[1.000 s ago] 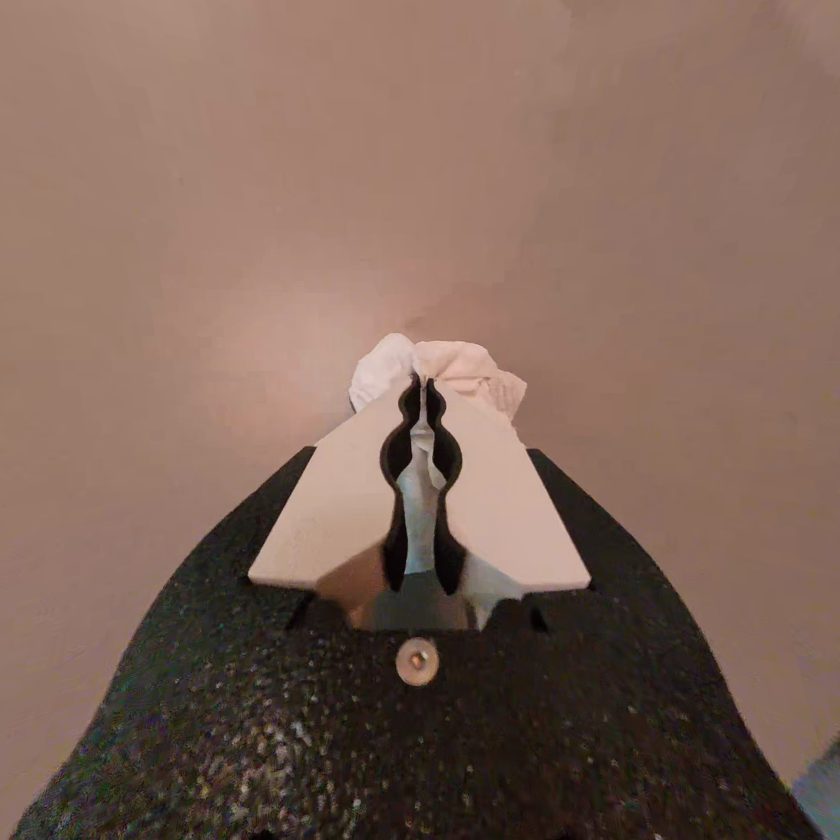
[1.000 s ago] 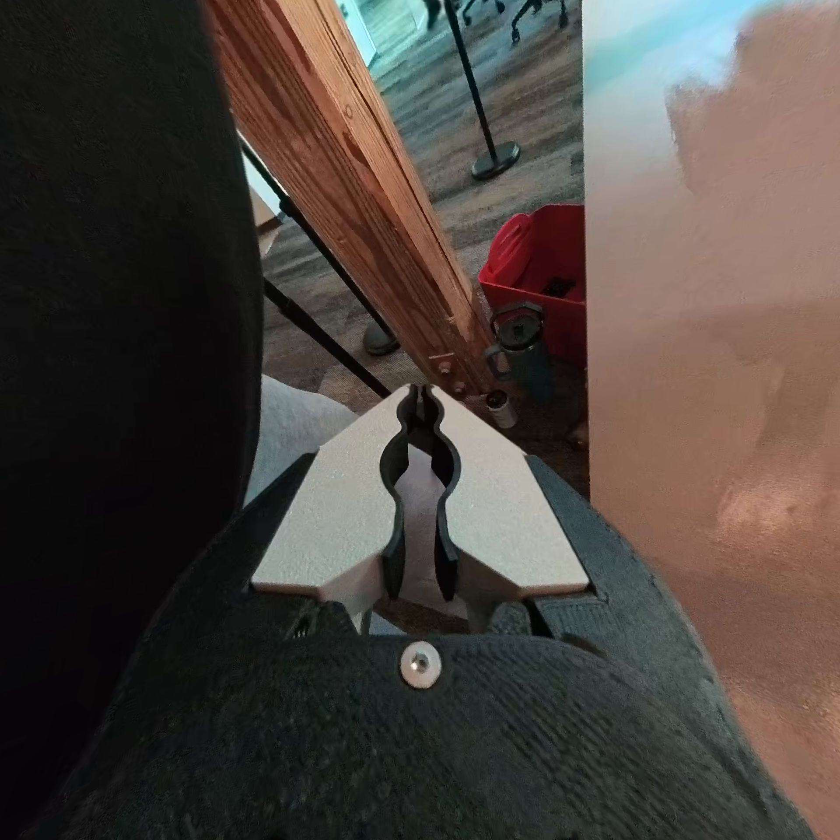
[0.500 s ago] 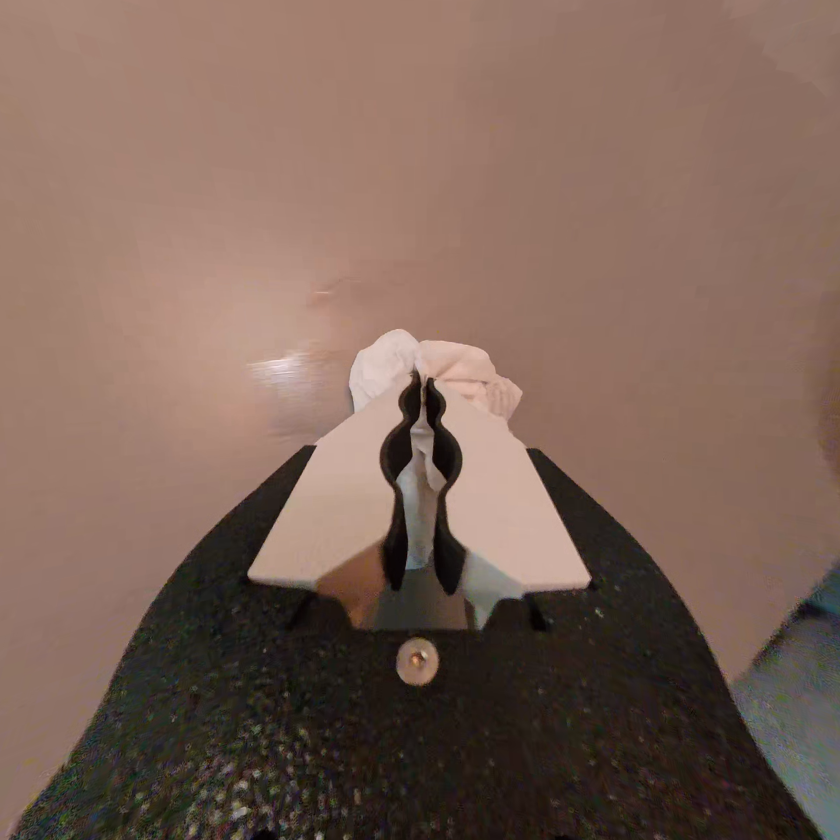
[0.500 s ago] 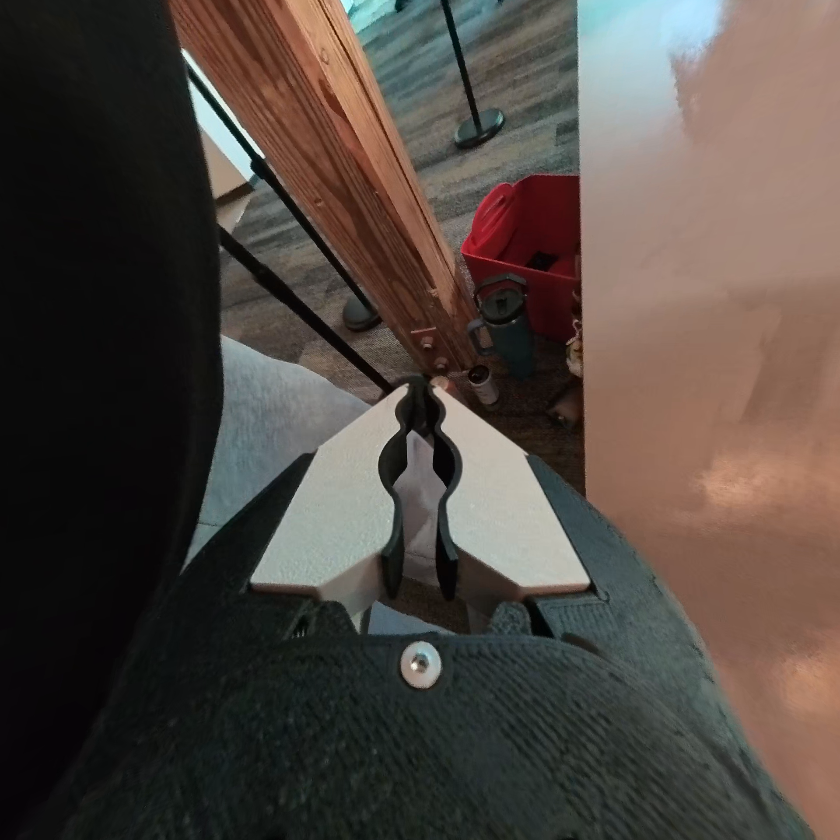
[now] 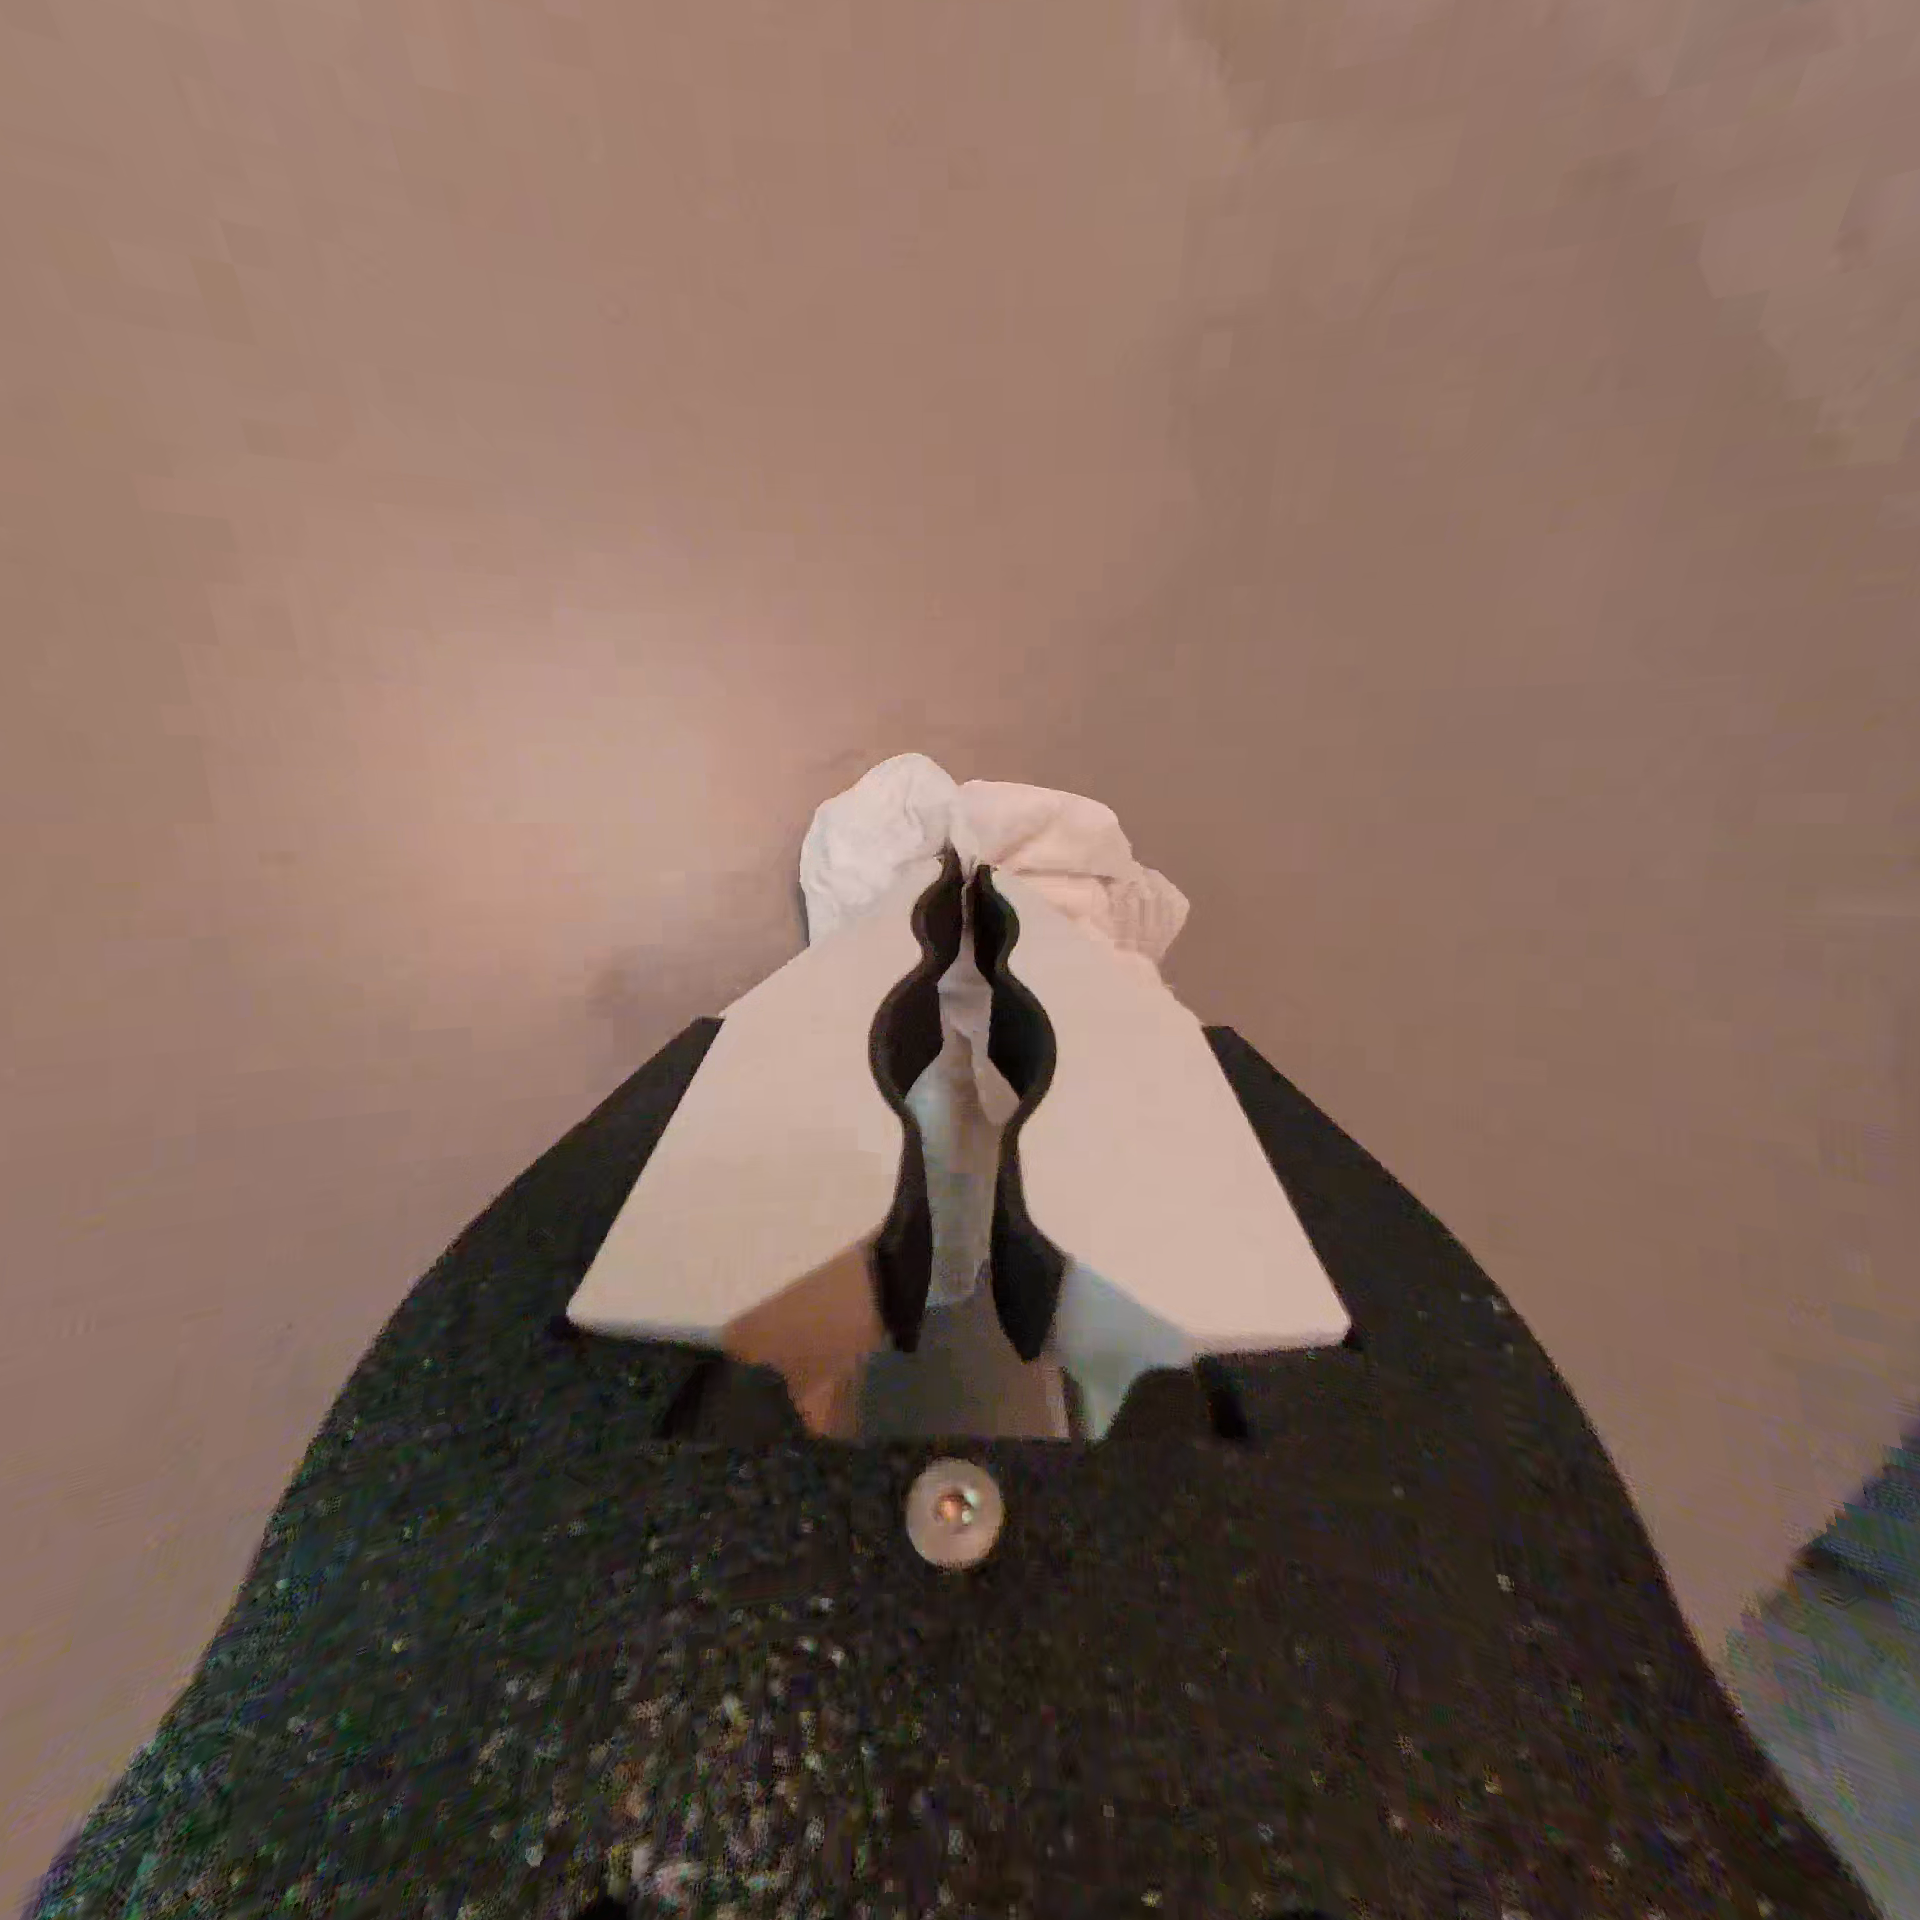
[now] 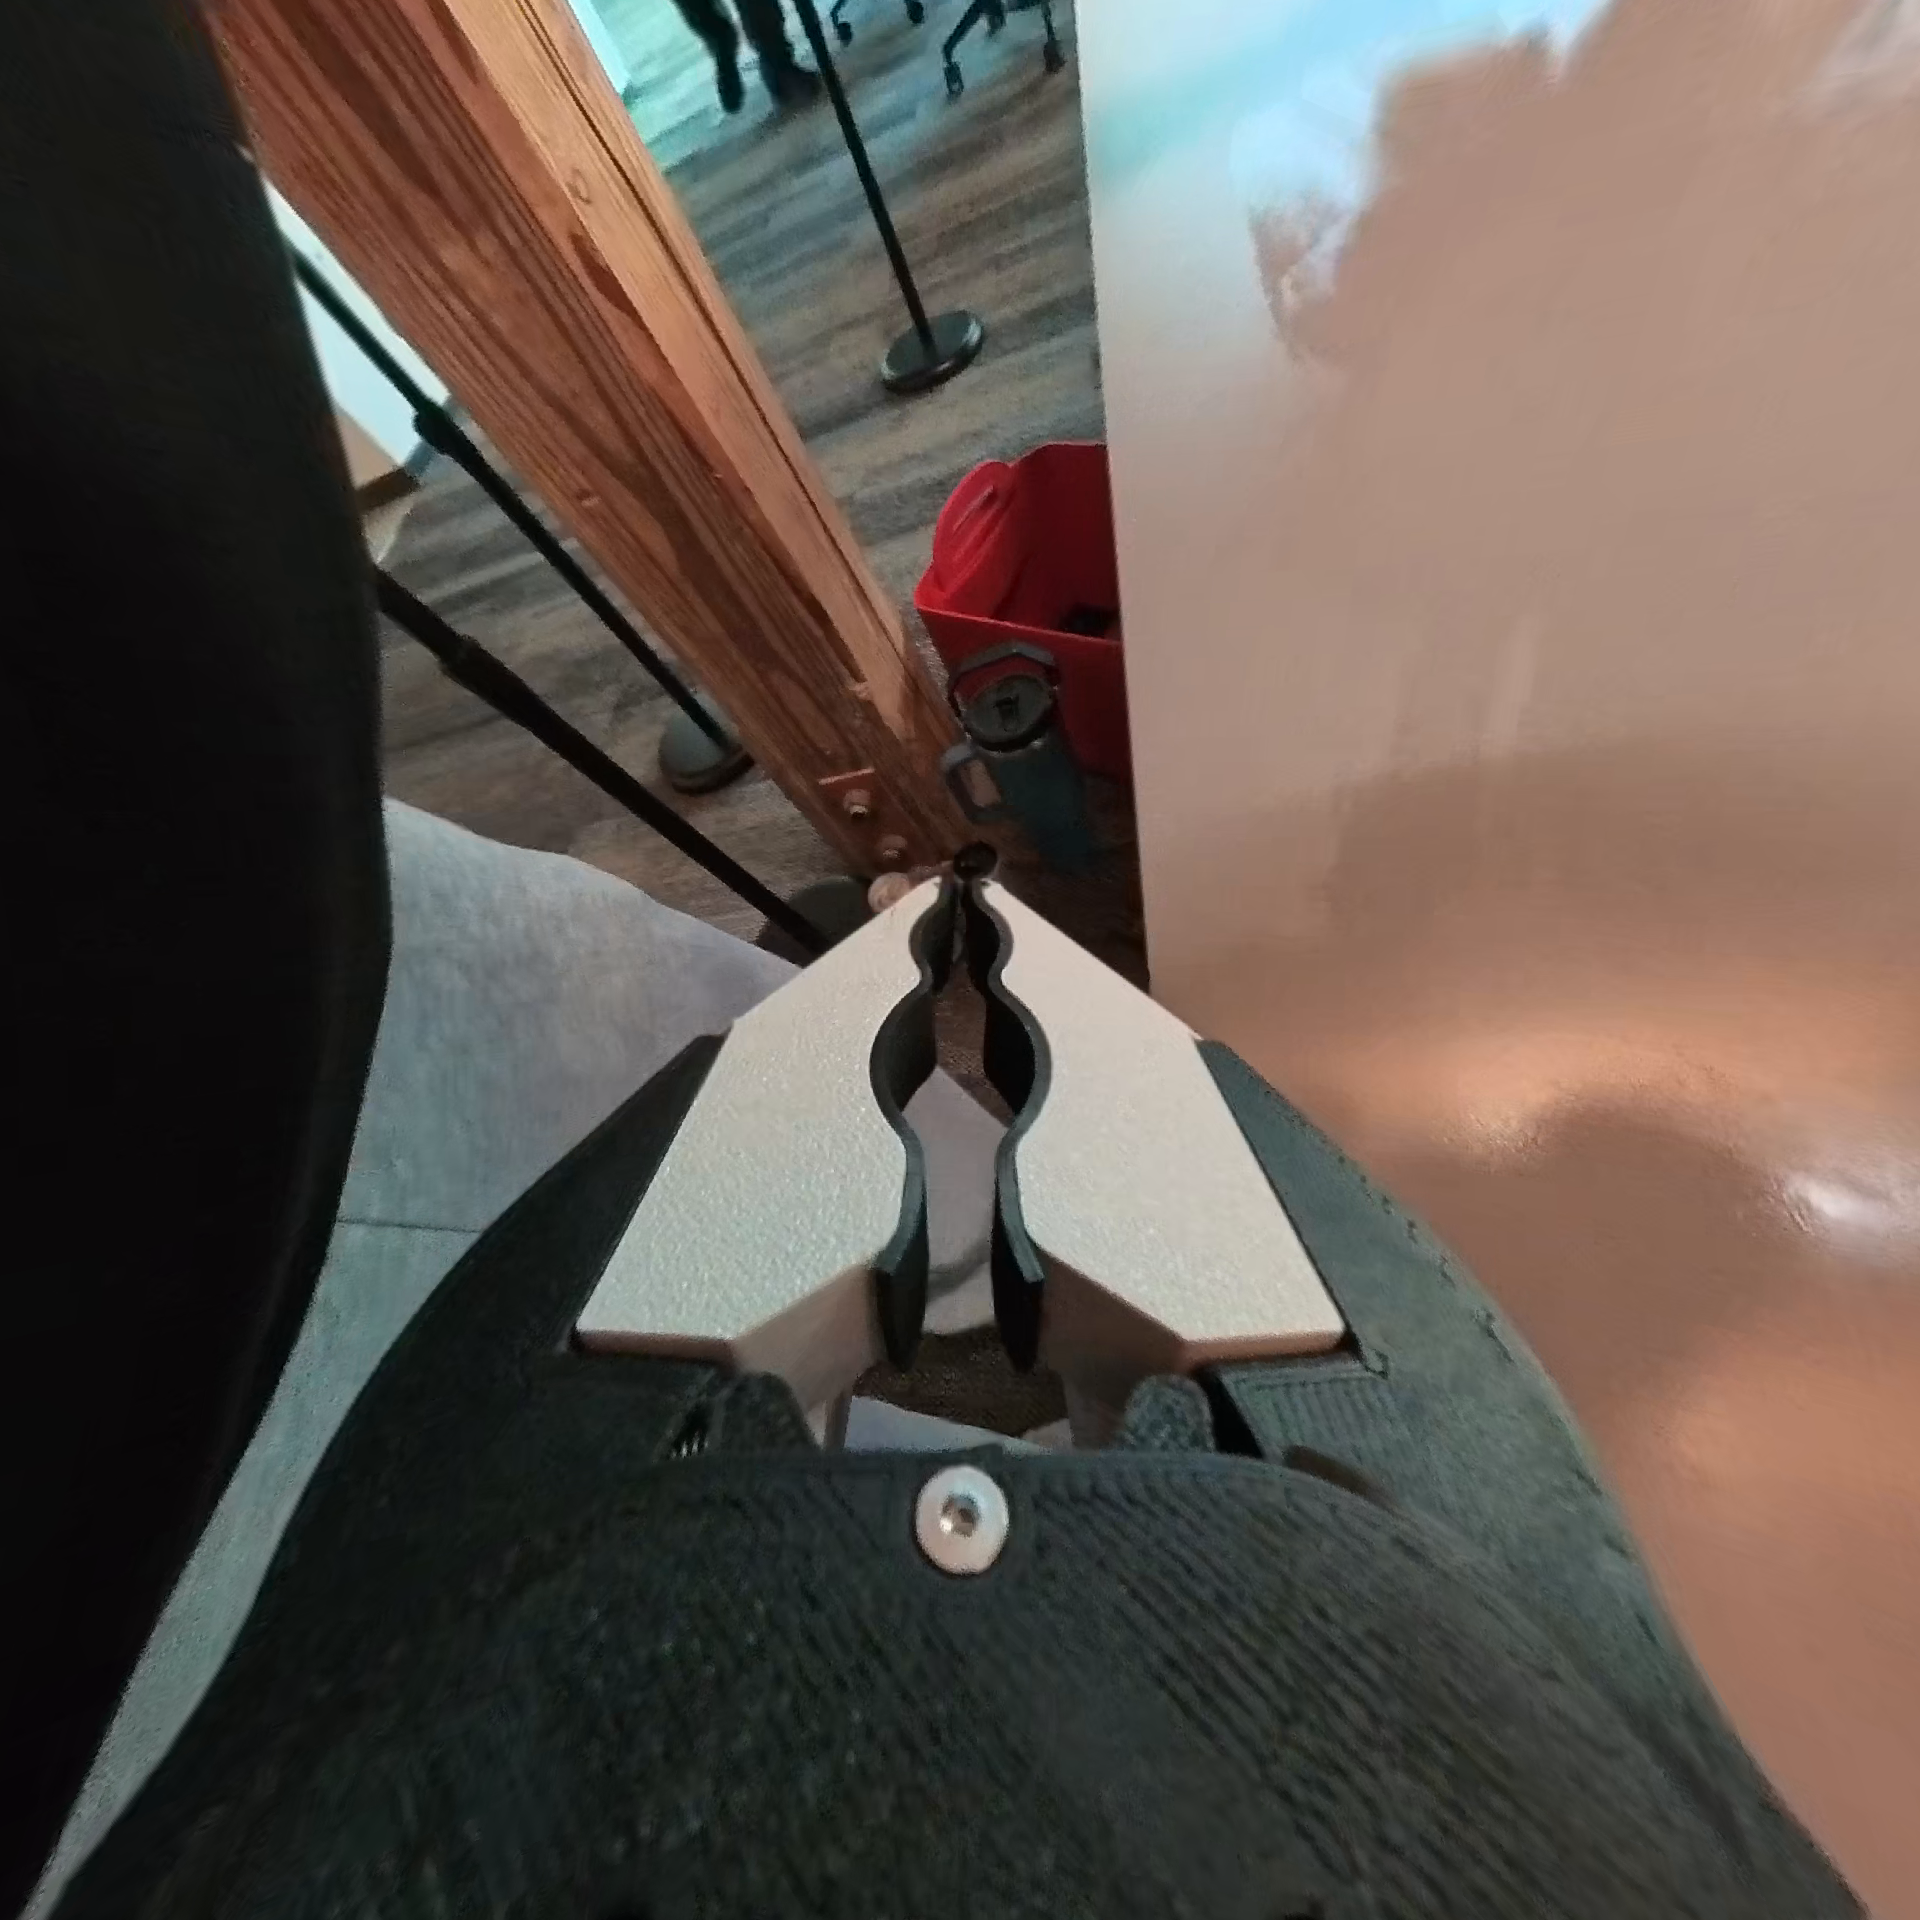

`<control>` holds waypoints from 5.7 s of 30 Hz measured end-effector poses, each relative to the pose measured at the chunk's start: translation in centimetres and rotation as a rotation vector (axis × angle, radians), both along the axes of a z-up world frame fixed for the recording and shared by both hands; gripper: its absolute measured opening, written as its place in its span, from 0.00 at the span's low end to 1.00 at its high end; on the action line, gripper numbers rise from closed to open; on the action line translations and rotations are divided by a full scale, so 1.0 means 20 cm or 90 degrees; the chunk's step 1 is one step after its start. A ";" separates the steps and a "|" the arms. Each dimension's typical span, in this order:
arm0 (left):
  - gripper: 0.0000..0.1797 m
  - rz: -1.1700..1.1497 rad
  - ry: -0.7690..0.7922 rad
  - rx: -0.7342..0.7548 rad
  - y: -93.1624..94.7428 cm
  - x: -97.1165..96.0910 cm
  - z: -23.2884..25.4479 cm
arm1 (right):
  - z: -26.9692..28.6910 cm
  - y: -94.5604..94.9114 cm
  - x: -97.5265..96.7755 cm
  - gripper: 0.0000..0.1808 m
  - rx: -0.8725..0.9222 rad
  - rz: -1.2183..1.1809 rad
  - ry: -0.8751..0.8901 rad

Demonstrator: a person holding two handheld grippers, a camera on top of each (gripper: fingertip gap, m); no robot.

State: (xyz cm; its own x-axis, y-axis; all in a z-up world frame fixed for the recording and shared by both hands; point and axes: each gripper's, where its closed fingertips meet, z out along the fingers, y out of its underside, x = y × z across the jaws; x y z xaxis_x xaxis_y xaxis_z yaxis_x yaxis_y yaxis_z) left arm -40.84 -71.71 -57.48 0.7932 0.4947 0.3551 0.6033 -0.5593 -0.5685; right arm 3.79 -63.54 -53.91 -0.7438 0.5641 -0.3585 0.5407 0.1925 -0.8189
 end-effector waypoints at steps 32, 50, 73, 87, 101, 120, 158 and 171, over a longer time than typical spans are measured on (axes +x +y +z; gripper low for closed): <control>0.00 -0.364 0.071 -0.028 1.23 0.35 -0.03 | -0.02 0.57 0.20 0.00 0.059 -0.237 0.023; 0.00 -0.308 0.053 -0.096 1.18 0.11 -0.04 | -0.02 0.66 0.23 0.00 0.068 -0.291 0.034; 0.00 -0.549 -0.050 -0.018 1.84 1.05 -0.03 | -0.02 0.82 0.32 0.00 0.084 -0.368 0.027; 0.00 -0.681 0.067 -0.030 1.81 1.23 -0.03 | 0.05 1.02 0.39 0.00 0.086 -0.443 0.063; 0.00 -0.436 0.208 0.025 2.83 0.93 -0.03 | 0.07 1.57 0.60 0.24 0.275 -0.717 0.042; 0.00 -0.625 0.190 -0.041 3.21 1.31 -0.03 | 0.14 1.91 0.42 0.28 0.339 -0.653 0.090; 0.24 -0.079 -0.109 0.187 1.32 1.49 0.23 | -0.19 2.96 -1.00 0.02 0.448 -0.548 -0.023; 0.23 -0.083 -0.096 0.199 1.31 1.51 0.30 | -0.19 2.87 -0.73 0.02 0.550 -0.362 0.056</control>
State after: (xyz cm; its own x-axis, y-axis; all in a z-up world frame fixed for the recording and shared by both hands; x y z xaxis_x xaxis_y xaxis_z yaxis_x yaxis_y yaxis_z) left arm -10.67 -45.45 -51.45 0.7693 0.2429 0.5910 0.6290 -0.4503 -0.6337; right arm -10.71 -6.04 -57.67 -0.2911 0.8788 0.3782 0.6803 0.4681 -0.5640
